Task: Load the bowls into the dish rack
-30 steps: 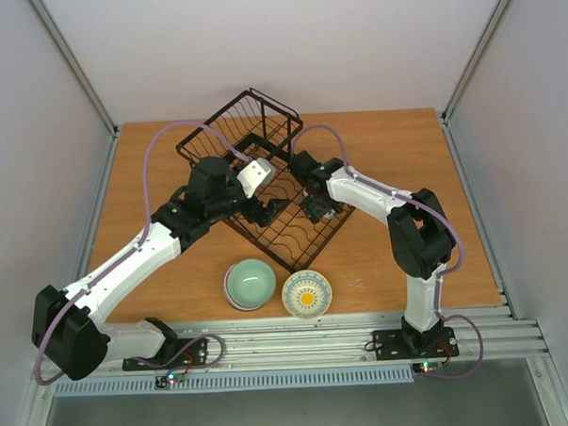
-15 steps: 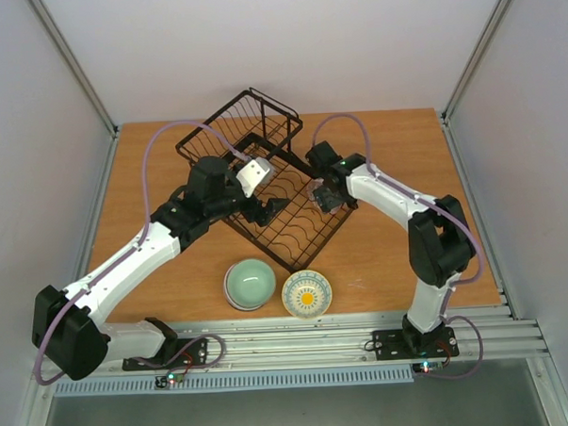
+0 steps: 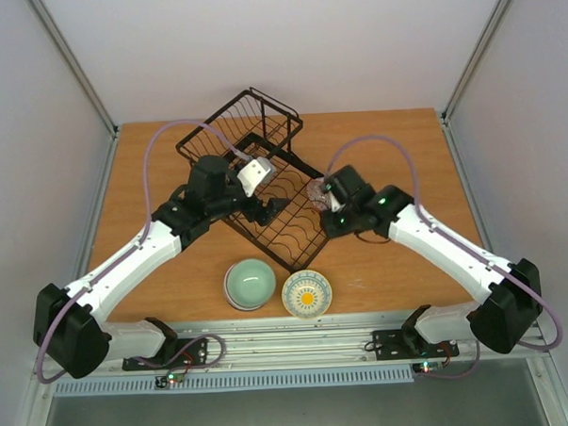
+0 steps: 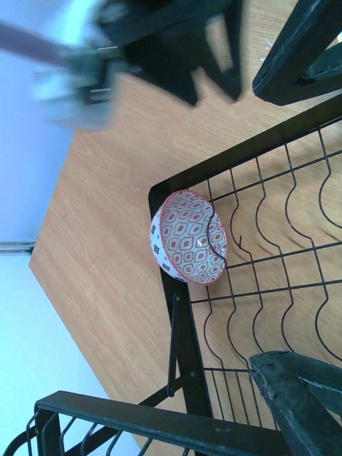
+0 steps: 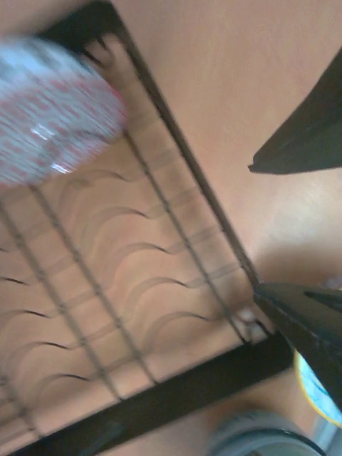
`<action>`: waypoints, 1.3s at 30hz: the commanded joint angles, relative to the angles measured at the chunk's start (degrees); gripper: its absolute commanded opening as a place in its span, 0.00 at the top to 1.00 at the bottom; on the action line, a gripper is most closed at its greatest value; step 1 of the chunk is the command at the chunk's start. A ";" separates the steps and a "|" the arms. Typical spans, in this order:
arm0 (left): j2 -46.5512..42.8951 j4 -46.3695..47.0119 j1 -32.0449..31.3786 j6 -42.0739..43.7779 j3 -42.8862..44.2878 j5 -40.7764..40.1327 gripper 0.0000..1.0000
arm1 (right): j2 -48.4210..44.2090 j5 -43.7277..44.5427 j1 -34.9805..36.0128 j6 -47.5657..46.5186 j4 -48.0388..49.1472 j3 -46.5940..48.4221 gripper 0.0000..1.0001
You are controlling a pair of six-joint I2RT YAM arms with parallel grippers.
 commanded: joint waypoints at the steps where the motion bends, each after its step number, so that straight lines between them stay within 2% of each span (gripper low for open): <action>1: 2.27 -0.52 0.78 -0.18 0.44 -0.27 0.05 | 1.47 -5.59 8.28 7.68 -6.14 -5.65 0.62; 4: 2.48 -0.56 0.73 -0.16 0.35 -0.47 0.05 | 3.05 -4.72 13.18 12.01 -5.99 -8.34 0.69; 10: 3.33 -0.71 0.78 -0.42 0.52 -0.22 0.05 | 3.61 -3.84 17.86 16.53 -5.63 -10.25 0.72; 30: 4.68 -0.71 0.75 -1.05 0.70 0.41 0.05 | 4.48 0.44 21.60 20.81 -7.04 -14.00 0.73; 39: 4.63 -0.62 0.75 -0.97 0.61 0.30 0.05 | 6.74 -0.44 22.73 21.06 -5.48 -14.14 0.80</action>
